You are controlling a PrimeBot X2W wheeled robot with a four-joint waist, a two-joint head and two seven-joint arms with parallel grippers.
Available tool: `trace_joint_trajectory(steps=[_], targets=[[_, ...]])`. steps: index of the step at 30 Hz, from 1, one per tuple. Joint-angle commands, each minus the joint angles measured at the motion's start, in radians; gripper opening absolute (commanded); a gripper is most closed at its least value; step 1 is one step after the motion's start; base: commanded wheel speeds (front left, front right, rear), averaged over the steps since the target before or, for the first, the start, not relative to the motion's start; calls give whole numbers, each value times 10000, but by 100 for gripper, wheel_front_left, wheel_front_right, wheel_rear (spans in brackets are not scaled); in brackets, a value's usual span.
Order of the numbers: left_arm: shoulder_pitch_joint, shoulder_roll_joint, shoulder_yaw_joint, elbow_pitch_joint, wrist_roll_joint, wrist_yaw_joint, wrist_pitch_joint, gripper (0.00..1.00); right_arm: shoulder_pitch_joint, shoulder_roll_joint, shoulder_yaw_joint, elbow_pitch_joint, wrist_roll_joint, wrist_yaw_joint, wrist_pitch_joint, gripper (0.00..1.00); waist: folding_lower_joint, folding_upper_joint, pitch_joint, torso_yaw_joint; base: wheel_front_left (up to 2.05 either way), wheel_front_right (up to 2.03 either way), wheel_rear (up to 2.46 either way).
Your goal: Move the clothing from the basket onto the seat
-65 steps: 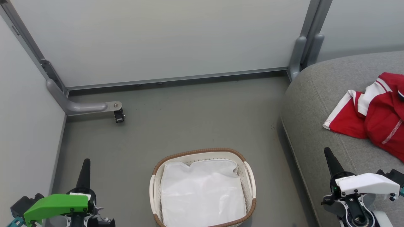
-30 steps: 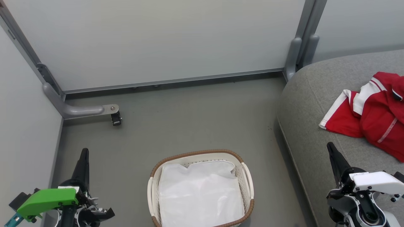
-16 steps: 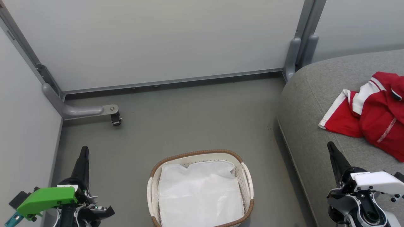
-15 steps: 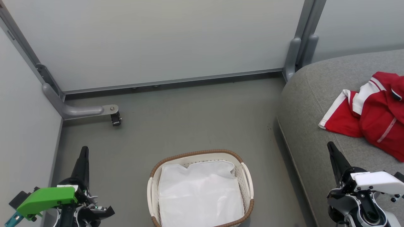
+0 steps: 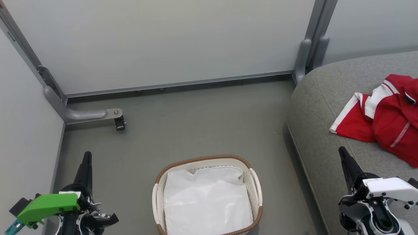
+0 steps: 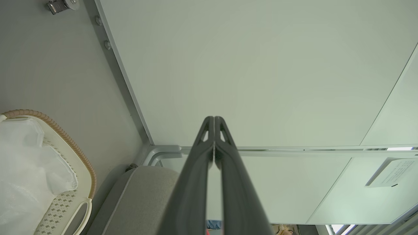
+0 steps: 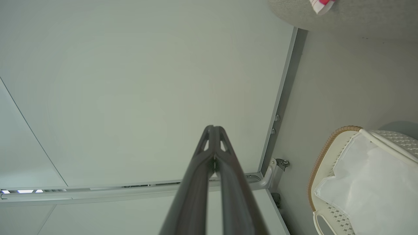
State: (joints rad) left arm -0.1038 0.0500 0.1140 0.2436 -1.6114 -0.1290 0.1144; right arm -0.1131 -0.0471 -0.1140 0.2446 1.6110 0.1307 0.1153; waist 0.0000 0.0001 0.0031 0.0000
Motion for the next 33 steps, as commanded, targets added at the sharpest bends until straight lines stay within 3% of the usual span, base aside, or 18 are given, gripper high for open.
trace_joint_trajectory(steps=[1, 33], targets=[[-97, -1, 21, -4, -27, -32, 32, 0, 91, -59, -21, -22, 38, 0, 13, 0, 0, -1, 0, 0, 0, 0, 0], [-97, -2, 20, -4, -29, -32, 30, 0, 92, -59, -20, -22, 39, 0, 12, 0, 0, -1, 0, 0, 0, 0, 0]])
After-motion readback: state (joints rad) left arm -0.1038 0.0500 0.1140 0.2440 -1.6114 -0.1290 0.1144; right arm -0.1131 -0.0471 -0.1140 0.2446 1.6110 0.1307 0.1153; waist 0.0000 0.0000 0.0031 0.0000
